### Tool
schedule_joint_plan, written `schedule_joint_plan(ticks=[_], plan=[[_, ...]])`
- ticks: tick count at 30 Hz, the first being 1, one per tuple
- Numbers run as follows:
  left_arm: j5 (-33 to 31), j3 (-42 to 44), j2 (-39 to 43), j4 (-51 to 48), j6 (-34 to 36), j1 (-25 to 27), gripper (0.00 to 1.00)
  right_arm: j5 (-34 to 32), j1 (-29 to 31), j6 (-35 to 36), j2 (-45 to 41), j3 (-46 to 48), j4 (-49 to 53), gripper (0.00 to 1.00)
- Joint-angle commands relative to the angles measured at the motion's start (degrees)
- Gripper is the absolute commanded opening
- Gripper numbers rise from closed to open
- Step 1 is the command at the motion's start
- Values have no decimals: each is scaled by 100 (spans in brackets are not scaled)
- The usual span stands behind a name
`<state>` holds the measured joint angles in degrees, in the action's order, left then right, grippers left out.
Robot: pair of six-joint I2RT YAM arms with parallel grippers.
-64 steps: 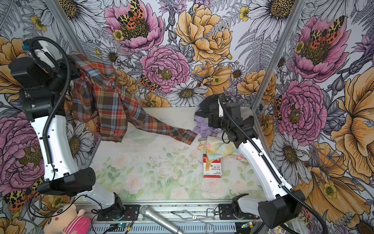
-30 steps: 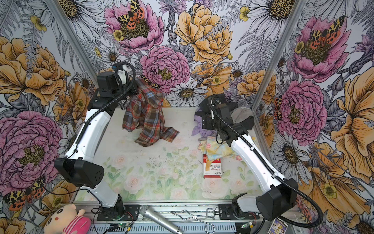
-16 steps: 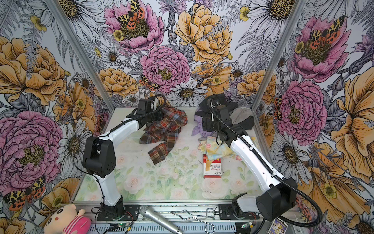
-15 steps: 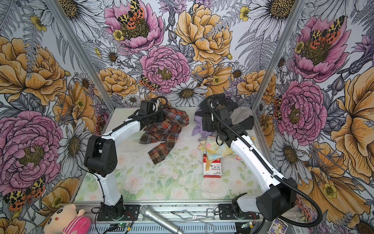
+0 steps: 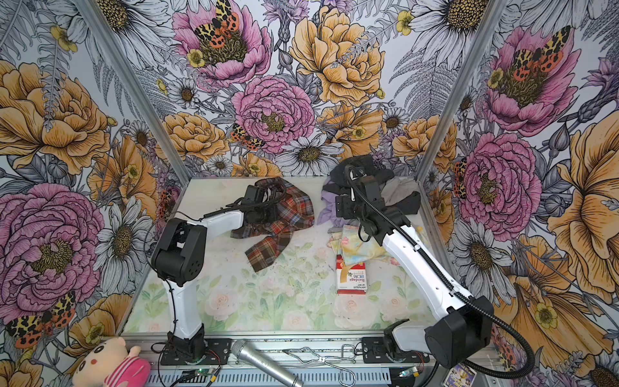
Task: Pick out a specific cloth from the pile
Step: 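Lower the plaid shirt onto the table with the left gripper, then open the left gripper and release the plaid shirt on the table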
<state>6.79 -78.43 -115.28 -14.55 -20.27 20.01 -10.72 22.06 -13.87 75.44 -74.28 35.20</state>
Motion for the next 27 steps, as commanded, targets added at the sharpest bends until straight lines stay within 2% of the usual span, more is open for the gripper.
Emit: schedule_joint_plan(ticks=[1, 12, 18, 27], plan=[[-231, 261, -91, -38, -133, -227, 0, 67, -27, -100, -187, 7, -169, 92], [-109, 1065, 267, 471, -664, -960, 0, 184, 34, -158, -188, 52, -283, 92], [-75, 1114, 407, 408, -966, -1309, 0, 420, 137, -364, -297, 251, -644, 93], [103, 343, 268, -782, -295, -1856, 0, 395, 852, -620, -20, 529, -1346, 92]])
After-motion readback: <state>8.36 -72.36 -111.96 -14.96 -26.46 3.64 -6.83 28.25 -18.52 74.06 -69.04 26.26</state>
